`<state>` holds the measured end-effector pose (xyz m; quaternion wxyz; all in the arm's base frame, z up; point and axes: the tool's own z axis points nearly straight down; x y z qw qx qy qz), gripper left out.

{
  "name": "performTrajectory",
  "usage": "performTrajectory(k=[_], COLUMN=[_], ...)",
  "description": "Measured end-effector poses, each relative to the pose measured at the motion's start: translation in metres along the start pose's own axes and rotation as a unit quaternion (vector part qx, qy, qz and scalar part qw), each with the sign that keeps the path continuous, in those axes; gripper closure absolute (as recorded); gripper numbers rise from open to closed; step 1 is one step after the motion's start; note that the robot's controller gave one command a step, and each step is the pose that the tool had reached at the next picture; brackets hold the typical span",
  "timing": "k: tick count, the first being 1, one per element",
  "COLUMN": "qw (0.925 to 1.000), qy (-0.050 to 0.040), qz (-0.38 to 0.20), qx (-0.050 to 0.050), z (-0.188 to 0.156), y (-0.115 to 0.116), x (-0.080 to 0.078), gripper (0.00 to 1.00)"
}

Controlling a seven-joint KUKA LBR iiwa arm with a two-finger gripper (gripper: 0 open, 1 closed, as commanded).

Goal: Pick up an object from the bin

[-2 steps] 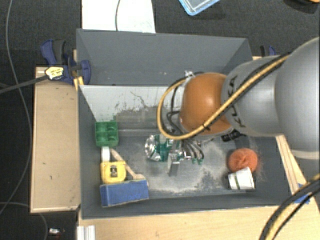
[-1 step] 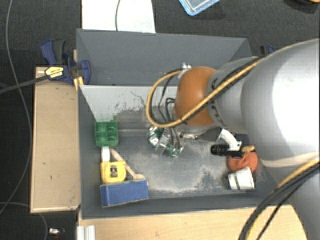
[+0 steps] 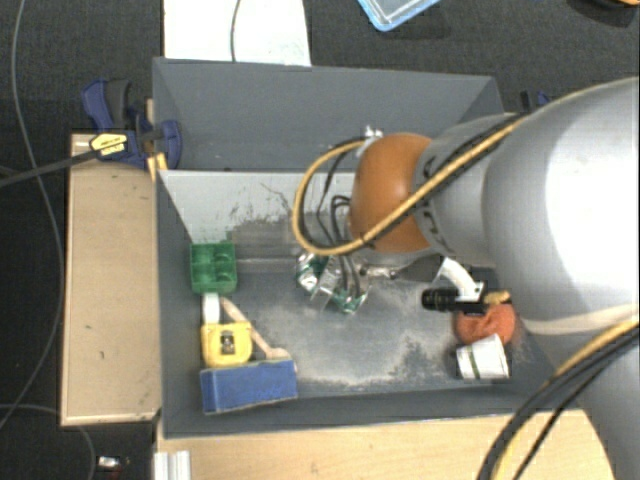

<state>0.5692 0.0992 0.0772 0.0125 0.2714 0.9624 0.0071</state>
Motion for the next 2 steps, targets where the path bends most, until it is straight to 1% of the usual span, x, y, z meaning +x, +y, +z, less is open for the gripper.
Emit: performTrajectory(k=[1,2], qw=[1.0,1.0], qy=[0.0022,0.0022], qz=[-0.005,-0.001], qx=[0.003,0.003], z=[-0.066,-0.141], y=[-0.004,-0.005], x=[-0.004,-0.001], gripper=[1.0,1.0])
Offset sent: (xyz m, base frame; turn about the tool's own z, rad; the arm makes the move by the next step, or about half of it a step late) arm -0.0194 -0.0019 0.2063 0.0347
